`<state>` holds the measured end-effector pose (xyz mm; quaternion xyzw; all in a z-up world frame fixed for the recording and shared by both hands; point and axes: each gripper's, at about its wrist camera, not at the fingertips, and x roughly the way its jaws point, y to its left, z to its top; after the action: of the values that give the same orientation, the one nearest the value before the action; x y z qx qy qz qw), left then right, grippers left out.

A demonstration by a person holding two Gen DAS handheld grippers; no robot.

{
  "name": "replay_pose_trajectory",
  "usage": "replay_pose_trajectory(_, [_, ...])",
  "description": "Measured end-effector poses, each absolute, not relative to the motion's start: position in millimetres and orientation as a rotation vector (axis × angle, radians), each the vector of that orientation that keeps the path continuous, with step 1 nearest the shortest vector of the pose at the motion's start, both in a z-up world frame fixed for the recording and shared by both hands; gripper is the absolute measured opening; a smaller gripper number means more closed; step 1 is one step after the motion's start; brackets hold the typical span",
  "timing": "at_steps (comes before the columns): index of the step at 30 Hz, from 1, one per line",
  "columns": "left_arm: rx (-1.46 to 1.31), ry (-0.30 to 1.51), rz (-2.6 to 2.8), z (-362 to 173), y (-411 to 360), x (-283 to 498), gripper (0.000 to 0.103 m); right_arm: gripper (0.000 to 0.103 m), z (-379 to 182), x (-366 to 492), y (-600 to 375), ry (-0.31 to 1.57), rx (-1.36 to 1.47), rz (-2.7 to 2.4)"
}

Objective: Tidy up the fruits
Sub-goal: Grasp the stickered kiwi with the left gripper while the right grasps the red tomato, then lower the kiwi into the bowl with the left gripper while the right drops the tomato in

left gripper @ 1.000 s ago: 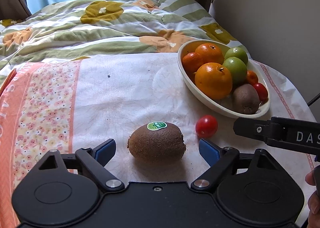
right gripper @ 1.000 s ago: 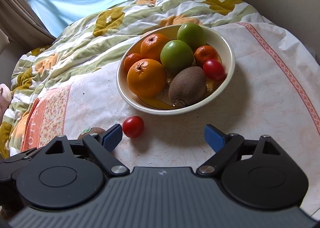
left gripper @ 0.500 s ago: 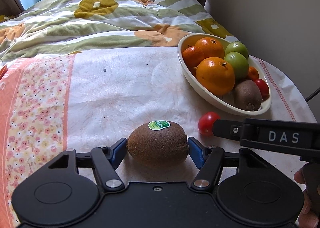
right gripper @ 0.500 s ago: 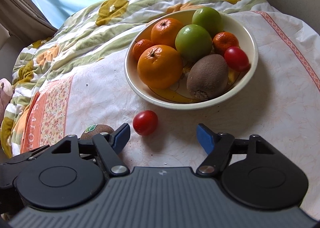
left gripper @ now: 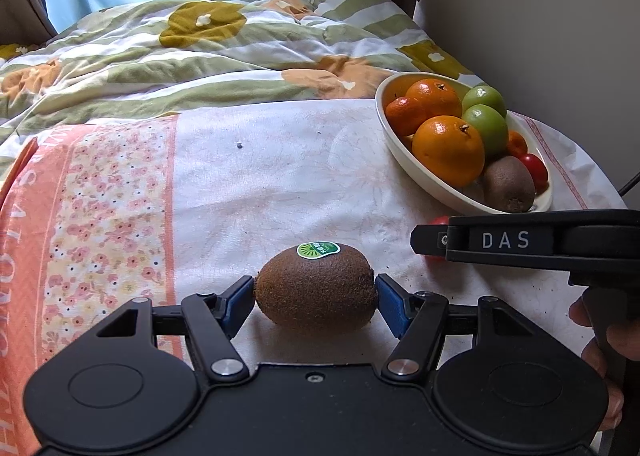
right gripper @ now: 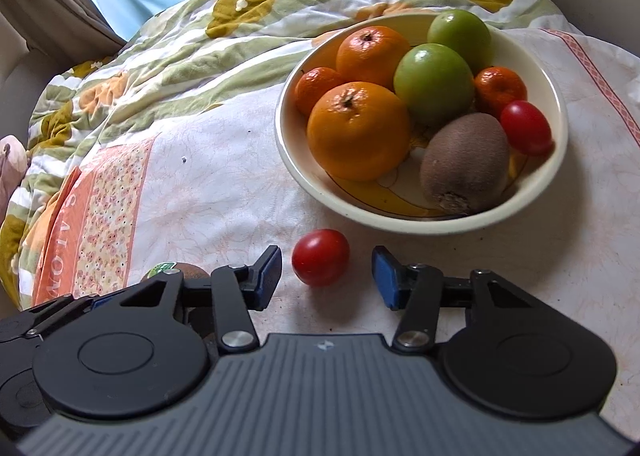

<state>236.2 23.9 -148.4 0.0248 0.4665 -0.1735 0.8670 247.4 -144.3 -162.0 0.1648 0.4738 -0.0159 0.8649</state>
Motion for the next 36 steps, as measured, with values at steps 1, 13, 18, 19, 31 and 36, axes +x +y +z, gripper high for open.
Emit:
replay_pose_trajectory(1, [0.049, 0.976, -0.358, -147.9, 25.6, 236.2, 0.069, 0.060, -162.3, 248.2, -142.2, 0.991, 0.339, -0.029])
replay_pose_trajectory(13, [0.029, 0.946, -0.316, -135.7, 35.3, 228.9, 0.069, 0.046, -154.6, 239.8, -136.2, 0.974, 0.312, 0.011])
replay_pose_trajectory(18, [0.020, 0.908, -0.301, -120.2, 32.2, 219.5, 0.069, 0.046, -138.2, 227.7, -139.4, 0.946, 0.316, 0.036])
replay_pose_trajectory(19, [0.019, 0.899, -0.301, -116.5, 31.0, 217.3, 0.069, 0.046, -133.7, 224.6, -141.3, 0.938, 0.317, 0.040])
replay_pose_trajectory(31, [0.018, 0.777, -0.304, -59.4, 0.2, 185.7, 0.069, 0.046, -76.4, 184.3, -185.5, 0.835, 0.307, 0.067])
replay_pose_trajectory(36, [0.020, 0.734, -0.308, -42.0, -20.9, 176.7, 0.069, 0.046, -58.6, 172.0, -212.5, 0.803, 0.295, 0.070])
